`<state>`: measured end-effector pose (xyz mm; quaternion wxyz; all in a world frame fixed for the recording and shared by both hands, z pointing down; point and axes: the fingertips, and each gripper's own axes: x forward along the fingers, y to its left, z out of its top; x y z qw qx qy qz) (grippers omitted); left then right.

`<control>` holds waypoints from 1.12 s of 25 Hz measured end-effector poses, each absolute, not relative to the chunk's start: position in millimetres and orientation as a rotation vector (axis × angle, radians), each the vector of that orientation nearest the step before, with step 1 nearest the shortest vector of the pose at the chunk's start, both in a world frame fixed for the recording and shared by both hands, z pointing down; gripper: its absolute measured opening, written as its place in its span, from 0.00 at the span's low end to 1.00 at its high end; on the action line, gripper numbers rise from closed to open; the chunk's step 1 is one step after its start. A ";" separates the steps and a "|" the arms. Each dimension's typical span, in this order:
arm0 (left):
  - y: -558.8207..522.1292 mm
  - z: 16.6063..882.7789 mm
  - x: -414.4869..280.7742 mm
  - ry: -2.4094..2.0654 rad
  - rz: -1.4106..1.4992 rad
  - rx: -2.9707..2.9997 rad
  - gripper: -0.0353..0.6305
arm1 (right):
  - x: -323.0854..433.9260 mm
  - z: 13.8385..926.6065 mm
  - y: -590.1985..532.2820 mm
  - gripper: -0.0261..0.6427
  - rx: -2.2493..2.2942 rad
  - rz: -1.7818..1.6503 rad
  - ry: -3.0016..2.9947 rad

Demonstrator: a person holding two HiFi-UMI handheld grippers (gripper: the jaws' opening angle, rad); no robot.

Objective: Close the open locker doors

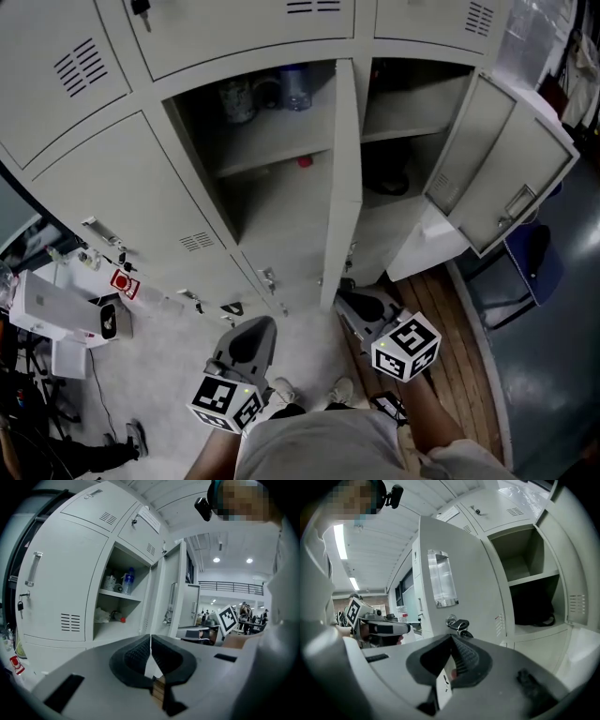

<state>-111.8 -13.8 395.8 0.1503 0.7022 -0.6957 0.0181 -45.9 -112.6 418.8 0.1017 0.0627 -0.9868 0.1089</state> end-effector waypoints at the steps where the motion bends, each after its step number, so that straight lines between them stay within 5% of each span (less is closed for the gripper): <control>1: -11.3 395.5 -114.6 -2.005 0.049 2.011 0.09 | -50.6 418.6 -109.6 0.08 0.173 0.315 -2.914; 28: 51.7 401.6 -209.1 -2.169 0.000 1.809 0.09 | -172.6 419.7 -83.8 0.08 0.050 0.268 -2.917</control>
